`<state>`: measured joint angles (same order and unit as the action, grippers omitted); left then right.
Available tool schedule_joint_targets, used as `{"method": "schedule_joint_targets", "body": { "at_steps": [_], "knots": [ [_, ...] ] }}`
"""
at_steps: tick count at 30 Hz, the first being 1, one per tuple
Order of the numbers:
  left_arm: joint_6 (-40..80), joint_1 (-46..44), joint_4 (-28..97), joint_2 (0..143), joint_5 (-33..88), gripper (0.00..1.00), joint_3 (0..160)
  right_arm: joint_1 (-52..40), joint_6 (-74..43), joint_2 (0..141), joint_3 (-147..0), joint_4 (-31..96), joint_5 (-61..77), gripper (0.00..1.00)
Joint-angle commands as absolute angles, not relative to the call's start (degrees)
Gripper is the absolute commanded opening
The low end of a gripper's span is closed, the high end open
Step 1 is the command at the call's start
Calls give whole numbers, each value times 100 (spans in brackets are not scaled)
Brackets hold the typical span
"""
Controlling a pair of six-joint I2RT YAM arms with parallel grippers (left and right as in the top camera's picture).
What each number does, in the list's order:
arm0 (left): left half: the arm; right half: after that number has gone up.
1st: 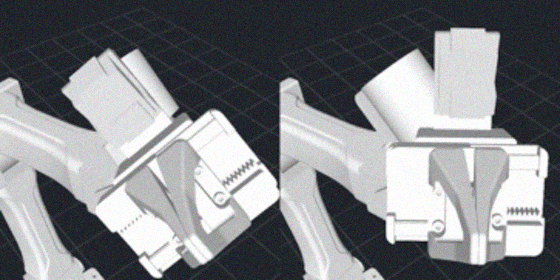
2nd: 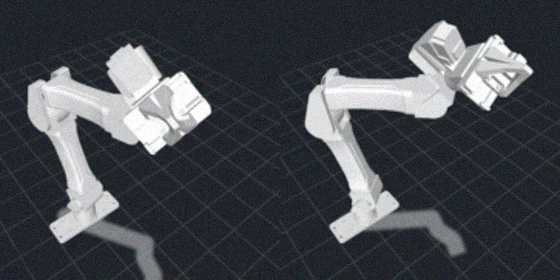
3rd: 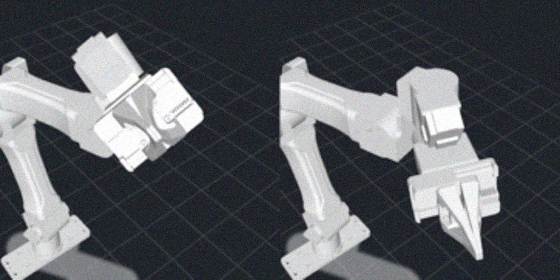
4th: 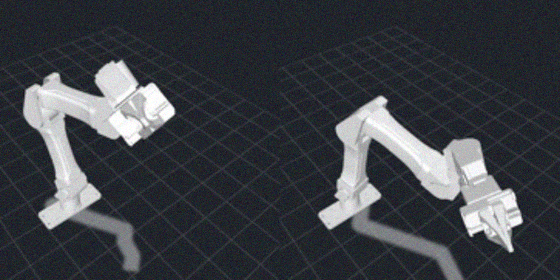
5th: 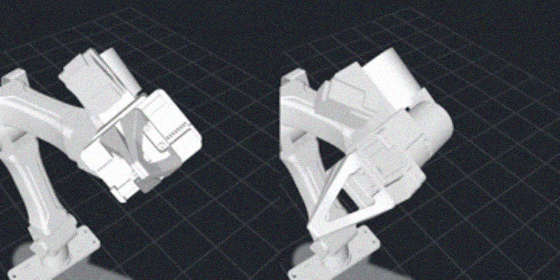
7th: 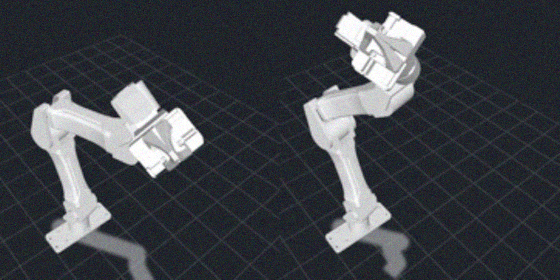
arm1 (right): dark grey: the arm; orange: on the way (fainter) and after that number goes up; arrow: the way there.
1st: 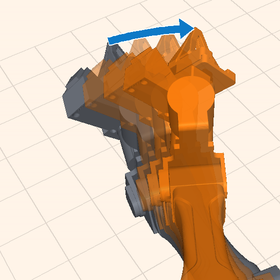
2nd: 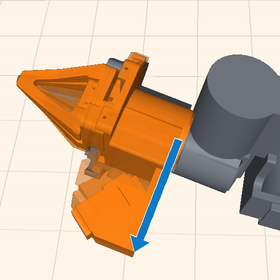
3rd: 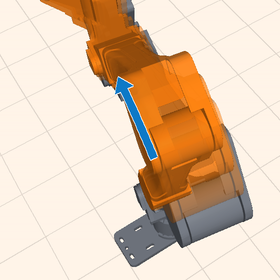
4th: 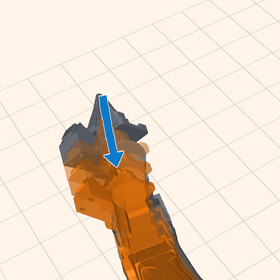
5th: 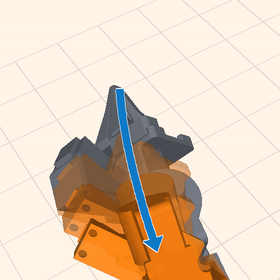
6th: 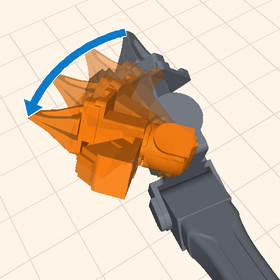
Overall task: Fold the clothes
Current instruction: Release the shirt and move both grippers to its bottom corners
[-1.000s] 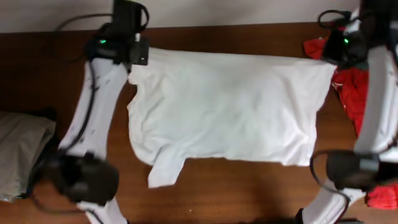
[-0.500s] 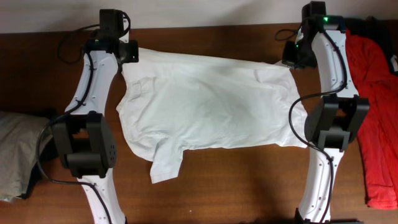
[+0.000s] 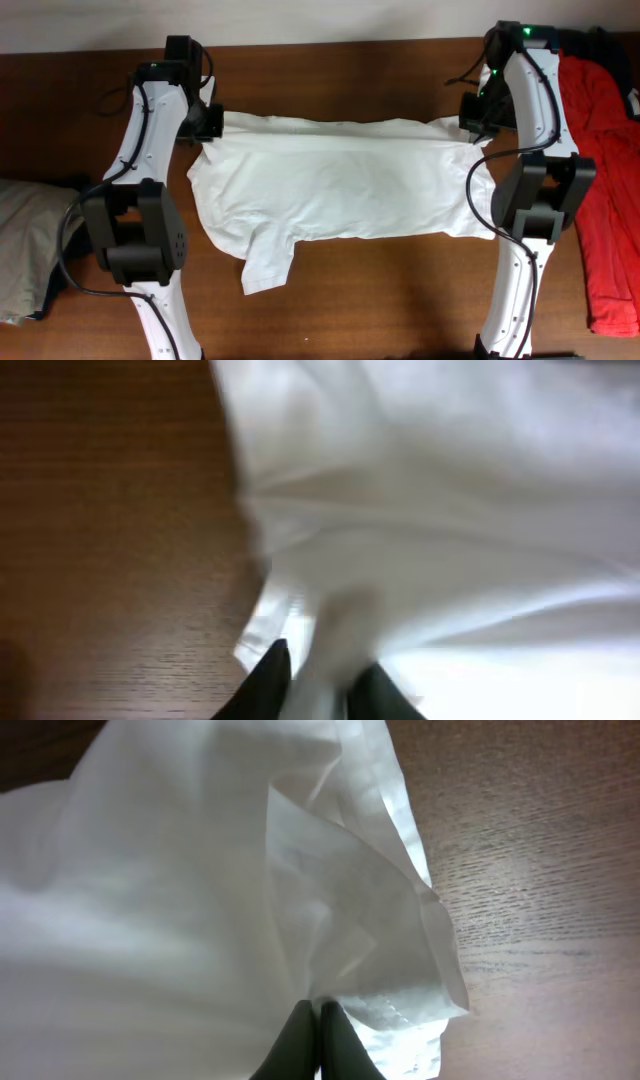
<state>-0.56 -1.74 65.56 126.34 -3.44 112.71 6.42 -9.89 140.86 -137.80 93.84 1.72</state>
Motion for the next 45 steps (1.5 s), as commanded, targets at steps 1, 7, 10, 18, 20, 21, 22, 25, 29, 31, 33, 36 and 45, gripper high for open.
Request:
{"method": "schedule_joint_targets", "body": {
  "at_steps": [1, 7, 10, 18, 20, 21, 22, 25, 29, 31, 33, 36, 45],
  "knots": [
    [-113, -47, 6571, 12752, -475, 38, 11260, 740, -921, 14062, -13841, 9476, 128, 4],
    [-115, -43, 6545, 12750, -384, 44, 11260, 499, -926, 14064, -13600, 9734, 226, 29],
    [-115, -43, 6298, 12750, -386, 63, 11260, 263, -921, 14053, -13452, 9264, 250, 4],
    [-292, -283, 6490, 11502, -366, 53, 12171, 515, -926, 13336, -16282, 9734, -185, 26],
    [-311, -497, 6753, 11098, -384, 46, 12171, 355, -991, 12613, -16282, 9734, -572, 34],
    [-311, -670, 6869, 10779, -432, 45, 12171, 204, -991, 12138, -16280, 9734, -628, 41],
    [-329, -808, 6904, 10549, -545, 44, 12171, -47, -991, 11638, -16280, 9734, -847, 48],
    [-329, -1433, 6965, 9876, -1098, 42, 12171, -773, -1013, 10785, -16088, 9736, -1138, 80],
    [45, -2167, 7502, 9052, -1697, 41, 12164, -1424, -1584, 9445, -14287, 9734, -1529, 88],
    [298, -2405, 7955, 8735, -1699, 38, 11821, -1424, -2200, 8556, -12372, 9732, -1581, 88],
    [637, -2716, 7644, 8256, -1693, 36, 10457, -1424, -2567, 7922, -10868, 9640, -1586, 92],
    [1125, -3094, 6206, 7459, -1673, 38, 7714, -1424, -2799, 7345, -9043, 9223, -1135, 99],
    [2342, -3096, 4294, 7240, -1339, 50, 4171, -534, -3280, 7706, -4880, 6294, -187, 99]
  ]
}}
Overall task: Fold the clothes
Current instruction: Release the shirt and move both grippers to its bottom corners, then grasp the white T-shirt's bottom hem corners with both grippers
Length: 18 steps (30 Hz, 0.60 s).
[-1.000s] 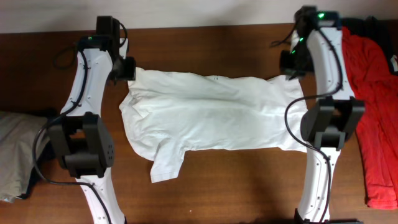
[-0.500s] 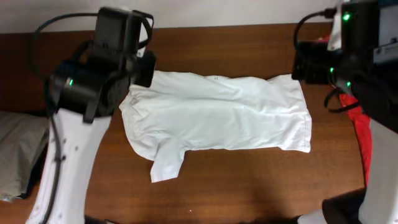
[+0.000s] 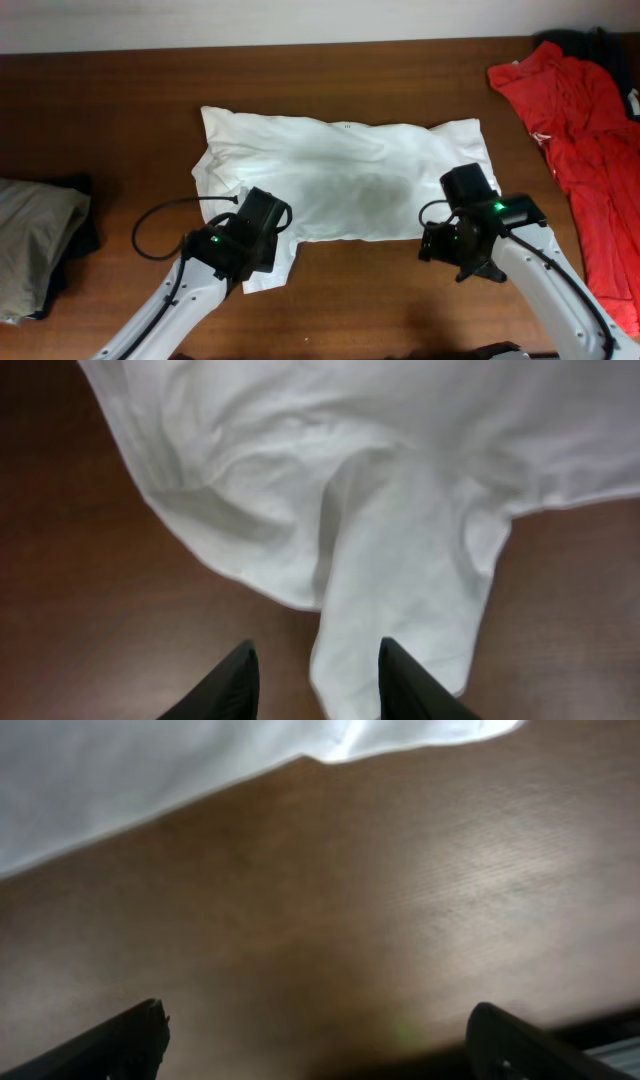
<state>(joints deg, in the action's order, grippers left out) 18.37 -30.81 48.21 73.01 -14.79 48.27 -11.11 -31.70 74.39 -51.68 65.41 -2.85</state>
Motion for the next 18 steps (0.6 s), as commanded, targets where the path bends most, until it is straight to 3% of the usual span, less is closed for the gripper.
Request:
{"method": "schedule_joint_targets", "body": {
  "at_steps": [1, 5, 8, 9, 10, 11, 12, 14, 16, 17, 18],
  "knots": [
    [2536, -3063, 4084, 7240, -1234, 53, 3935, -263, -3133, 7850, -4840, 6208, -191, 99],
    [3050, -2480, 3791, 7240, -1133, 63, 3492, 587, -2650, 8294, -4840, 5120, 32, 99],
    [3127, -1979, 3730, 7240, -1039, 63, 3463, 720, -2694, 9231, -4842, 3931, 351, 99],
    [3124, -1826, 3728, 7240, -1007, 63, 3463, 720, -2910, 9603, -4842, 3645, 458, 93],
    [3124, -1756, 3730, 7240, -985, 63, 3463, 720, -2969, 9935, -4842, 3422, 657, 72],
    [3124, -1739, 3728, 7240, -982, 63, 3463, 720, -3122, 10160, -4842, 3354, 711, 40],
    [3124, -1739, 3728, 7240, -980, 63, 3463, 722, -3205, 10248, -4842, 3350, 709, 35],
    [3124, -1739, 3710, 7240, -980, 63, 3463, 720, -3203, 10252, -4853, 3312, 692, 35],
    [3124, -1739, 3686, 7240, -980, 64, 3463, 722, -3203, 10252, -4858, 3273, 690, 44],
    [3127, -1739, 3688, 7240, -980, 62, 3463, 720, -3203, 10252, -4860, 3269, 692, 33],
    [3127, -1739, 3640, 7240, -980, 38, 3463, 720, -3205, 10252, -4860, 3267, 690, 15]
  ]
}}
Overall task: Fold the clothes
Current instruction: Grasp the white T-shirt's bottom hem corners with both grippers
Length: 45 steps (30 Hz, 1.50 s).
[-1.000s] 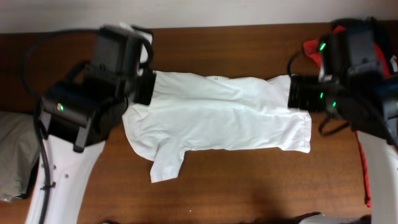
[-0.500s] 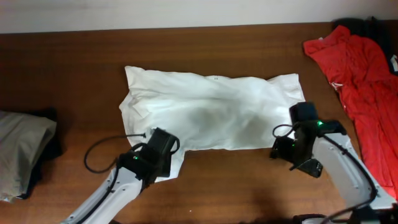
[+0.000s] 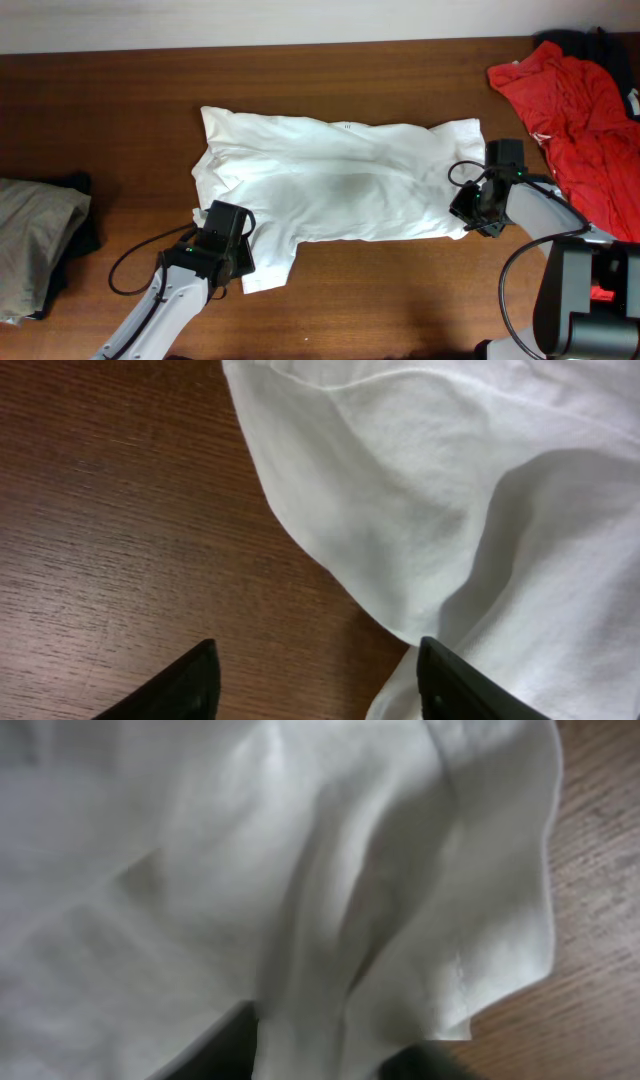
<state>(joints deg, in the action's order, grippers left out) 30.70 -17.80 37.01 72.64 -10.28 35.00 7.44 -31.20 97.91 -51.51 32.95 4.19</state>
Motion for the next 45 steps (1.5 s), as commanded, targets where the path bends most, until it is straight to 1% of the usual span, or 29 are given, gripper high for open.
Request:
{"method": "schedule_joint_targets", "body": {
  "at_steps": [1, 3, 4, 8, 11, 12, 13, 16, 17, 18, 23, 28, 31, 37, 41, 45],
  "knots": [
    [3129, -1739, 3594, 7251, -980, 38, 3461, 720, -3205, 10252, -4860, 3267, 692, 16],
    [3282, -1739, 3496, 7395, -884, 58, 3363, 720, -3203, 10252, -4860, 3251, 694, 30],
    [3520, -1739, 3376, 7533, -838, 63, 3229, 720, -3203, 10252, -4860, 3253, 694, 30],
    [3778, -1732, 2606, 8119, -648, 63, 3142, 720, -3197, 10252, -4860, 3260, 722, 30],
    [3776, -1492, 2220, 8180, -681, 62, 3142, 720, -3181, 10252, -4860, 3256, 733, 30],
    [3776, -1356, 2088, 8180, -679, 33, 3144, 720, -3179, 10252, -4860, 3262, 733, 29],
    [3776, -1205, 2012, 8180, -617, 0, 3144, 720, -3177, 10252, -4860, 3275, 733, 29],
    [3774, -1118, 1994, 8180, -620, 1, 3144, 720, -3179, 10252, -4860, 3277, 733, 19],
    [3774, -1118, 1981, 8178, -620, 1, 3144, 720, -3179, 10252, -4860, 3288, 731, 10],
    [3771, -1118, 1929, 8178, -622, 0, 3166, 720, -3179, 10250, -4860, 3293, 731, 4],
    [3511, -1118, 1892, 8075, -635, 1, 3791, 720, -3179, 10044, -4910, 3404, 707, 4],
    [3509, -1118, 1938, 7496, -631, 1, 3959, 720, -3179, 9574, -4917, 3509, 676, 4],
    [3417, -1118, 2051, 7231, -644, 1, 3959, 720, -3181, 9054, -5013, 3780, 340, 4],
    [3308, -1118, 1968, 7227, -657, 1, 3962, 720, -3179, 8208, -5358, 4499, 231, 4],
    [2963, -1118, 1420, 7164, -1212, 0, 4246, 720, -3175, 8208, -5384, 4501, 228, 4],
    [2727, -1118, 1363, 7164, -1640, 1, 4799, 720, -3048, 8208, -6101, 4705, 235, 4]
  ]
}}
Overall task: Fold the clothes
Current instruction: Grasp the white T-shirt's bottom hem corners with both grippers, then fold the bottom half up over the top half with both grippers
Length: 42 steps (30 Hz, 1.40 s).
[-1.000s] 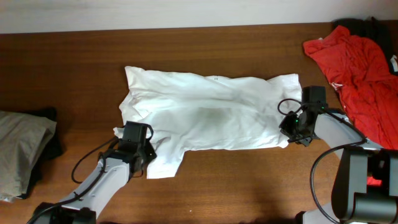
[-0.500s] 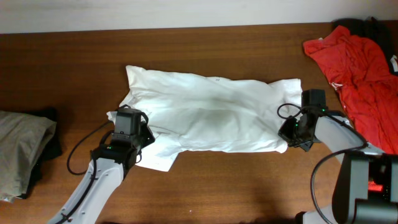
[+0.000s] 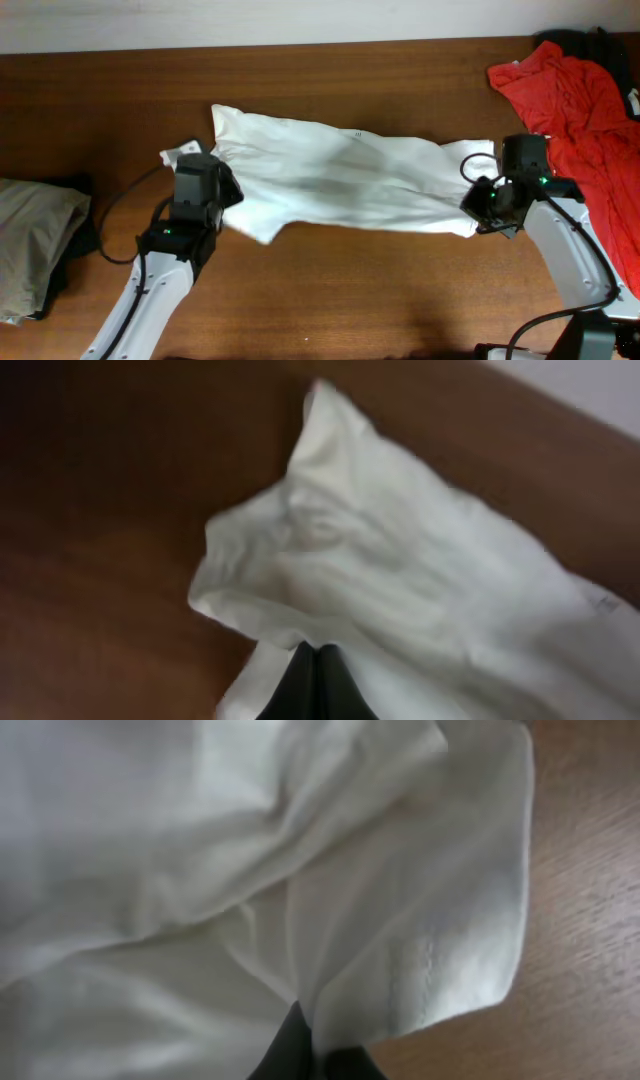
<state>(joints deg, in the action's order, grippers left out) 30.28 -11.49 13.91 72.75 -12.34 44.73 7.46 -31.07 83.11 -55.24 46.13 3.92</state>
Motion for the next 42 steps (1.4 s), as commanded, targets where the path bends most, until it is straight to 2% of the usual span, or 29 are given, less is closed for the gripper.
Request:
{"method": "schedule_joint_targets", "body": {
  "at_steps": [1, 6, 10, 16, 22, 29, 30, 31, 35, 37, 38, 40, 42],
  "knots": [
    [2722, -1118, 1339, 7164, -1686, 0, 4831, 720, -3048, 8208, -6261, 4762, 237, 4],
    [2665, -1116, 1044, 7166, -1852, 1, 4834, 720, -3050, 8281, -6901, 4659, 298, 4],
    [2602, -1118, 797, 7476, -1892, 0, 4834, 720, -3094, 8888, -6914, 4475, 427, 4],
    [2515, -1105, -1068, 9063, -1890, 1, 4834, 720, -3092, 10029, -7234, 3603, 602, 4],
    [2515, -661, -2014, 9819, -1892, 0, 4871, 720, -3203, 11104, -7682, 2860, 609, 4],
    [2515, -482, -2139, 10711, -1717, 1, 5682, 727, -3354, 11428, -7824, 2224, 692, 4],
    [2517, -489, -2141, 10897, -1459, 1, 5841, 727, -3354, 11454, -7824, 2062, 690, 32],
    [2517, -489, -2132, 10906, -1417, 1, 5843, 727, -3352, 11463, -7824, 2003, 687, 99],
    [2517, -510, -1903, 10906, -1411, 1, 5843, 735, -3343, 11469, -7824, 2075, 220, 99],
    [2491, -563, -1752, 10895, -1293, 1, 5846, 1079, -3793, 11459, -7848, 2521, 126, 99],
    [2469, -563, -1590, 10822, -1109, 4, 5846, 1518, -3846, 11459, -7950, 3166, 322, 99],
    [2036, -563, -1142, 10412, -1111, 1, 5852, 2158, -3409, 11456, -8305, 4176, 276, 99],
    [1400, -563, -189, 9424, -1177, 1, 5852, 2567, -3120, 11393, -9096, 5494, -561, 99]
  ]
}}
